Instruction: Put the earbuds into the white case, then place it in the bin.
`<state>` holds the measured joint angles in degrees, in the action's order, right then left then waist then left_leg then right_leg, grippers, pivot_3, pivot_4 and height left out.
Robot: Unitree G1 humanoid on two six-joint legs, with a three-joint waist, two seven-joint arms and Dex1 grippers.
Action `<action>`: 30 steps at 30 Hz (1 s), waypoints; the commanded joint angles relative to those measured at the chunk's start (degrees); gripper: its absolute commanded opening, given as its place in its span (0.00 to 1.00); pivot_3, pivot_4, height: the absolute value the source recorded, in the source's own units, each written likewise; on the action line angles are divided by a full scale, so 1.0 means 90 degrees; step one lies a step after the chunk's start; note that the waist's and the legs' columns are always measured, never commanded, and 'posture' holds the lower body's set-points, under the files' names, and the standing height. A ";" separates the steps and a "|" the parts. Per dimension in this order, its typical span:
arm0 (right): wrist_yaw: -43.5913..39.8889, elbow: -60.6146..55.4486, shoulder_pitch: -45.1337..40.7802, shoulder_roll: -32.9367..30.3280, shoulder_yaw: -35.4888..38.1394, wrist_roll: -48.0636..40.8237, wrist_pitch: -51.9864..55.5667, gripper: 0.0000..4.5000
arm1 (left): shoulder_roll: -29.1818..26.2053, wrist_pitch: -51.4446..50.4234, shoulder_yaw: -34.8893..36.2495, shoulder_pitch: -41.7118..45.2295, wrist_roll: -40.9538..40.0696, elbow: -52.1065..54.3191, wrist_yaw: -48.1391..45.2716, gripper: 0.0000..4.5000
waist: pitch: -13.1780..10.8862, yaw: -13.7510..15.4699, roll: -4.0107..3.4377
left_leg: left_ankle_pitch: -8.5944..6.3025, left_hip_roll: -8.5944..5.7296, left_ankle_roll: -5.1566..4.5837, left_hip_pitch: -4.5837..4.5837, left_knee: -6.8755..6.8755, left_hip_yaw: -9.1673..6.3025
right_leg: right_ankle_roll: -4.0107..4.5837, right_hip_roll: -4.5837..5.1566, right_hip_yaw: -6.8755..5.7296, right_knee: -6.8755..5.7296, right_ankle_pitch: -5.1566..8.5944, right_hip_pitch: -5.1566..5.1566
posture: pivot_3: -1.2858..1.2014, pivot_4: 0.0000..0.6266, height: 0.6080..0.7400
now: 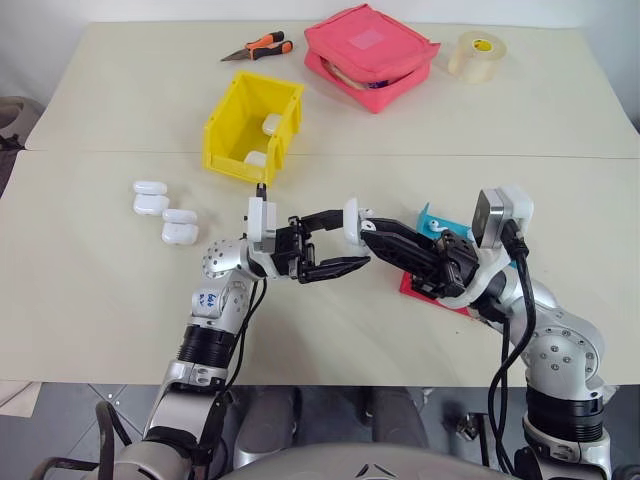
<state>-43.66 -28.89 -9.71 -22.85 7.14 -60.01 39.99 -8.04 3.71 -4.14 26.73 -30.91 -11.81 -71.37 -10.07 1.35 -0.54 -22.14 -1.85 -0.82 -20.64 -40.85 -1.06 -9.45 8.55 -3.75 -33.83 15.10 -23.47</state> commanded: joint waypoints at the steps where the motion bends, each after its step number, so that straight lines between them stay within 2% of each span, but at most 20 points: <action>1: 0.0158 0.0011 0.0066 -0.0352 -0.0272 0.0596 0.0016 0.11 | 0.0054 0.0066 0.0063 0.0089 -0.0081 0.0250 0.0055 0.61 | 0.0000 -0.0002 0.0000 | -0.0001 0.0000 -0.0001 0.0000 0.0000 0.0001 | 0.0000 0.0000 0.0000 0.0000 0.0000 0.0000 | 0.52 0.24 1.00; 8: -0.0065 -0.0123 -0.0097 -0.0622 -0.0091 0.0361 -0.0162 0.63 | -0.0055 -0.0117 0.0117 0.0063 -0.0049 0.0336 0.0041 0.61 | 0.0000 0.0006 0.0001 | -0.0001 0.0004 -0.0001 0.0000 0.0000 0.0002 | 0.0000 -0.0002 -0.0001 0.0001 0.0000 0.0000 | 0.52 0.24 1.00; 14: -0.0565 0.0052 0.0128 -0.1699 0.0721 0.0144 0.0011 0.63 | -0.0799 -0.0209 0.0232 0.0154 0.0439 0.0210 0.0215 0.61 | -0.0001 0.0004 0.0001 | -0.0008 0.0000 -0.0013 -0.0001 0.0000 0.0001 | 0.0000 0.0001 0.0002 0.0006 0.0000 0.0001 | 0.52 0.24 1.00; 18: -0.0903 0.0103 -0.0179 -0.2378 0.0494 0.0732 -0.0115 0.34 | -0.1502 0.0231 -0.0253 0.0513 0.1656 0.0091 0.0381 0.61 | -0.0001 0.0004 0.0002 | -0.0007 0.0002 -0.0013 -0.0001 0.0000 0.0012 | 0.0000 -0.0001 -0.0001 0.0006 0.0000 0.0000 | 0.52 0.24 1.00; 22: -0.0955 0.0056 -0.0814 -0.2422 -0.0131 0.1076 -0.0028 0.03 | -0.1660 -0.0063 -0.0567 0.0716 0.1929 0.0266 0.0430 0.61 | -0.0001 0.0001 0.0002 | -0.0007 0.0002 -0.0013 0.0000 -0.0001 0.0008 | 0.0000 0.0000 0.0000 0.0006 0.0000 0.0001 | 0.52 0.24 1.00; 30: -0.0876 0.0541 -0.1895 -0.2017 -0.1247 0.1886 0.0041 0.02 | -0.1568 -0.0385 -0.1045 0.0759 0.2137 0.0778 0.0596 0.61 | -0.0002 0.0017 0.0004 | -0.0008 0.0001 -0.0012 -0.0014 -0.0006 0.0004 | 0.0000 0.0001 -0.0006 0.0009 0.0000 -0.0006 | 0.52 0.24 1.00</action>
<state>-51.39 -24.05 -26.17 -41.19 -4.05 -43.90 40.48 -22.44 0.61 -13.17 33.11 -11.71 -7.23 -66.78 -10.09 1.49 -0.51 -22.22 -1.84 -0.93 -20.86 -40.95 -1.06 -9.45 8.56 -3.86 -33.75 15.10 -23.54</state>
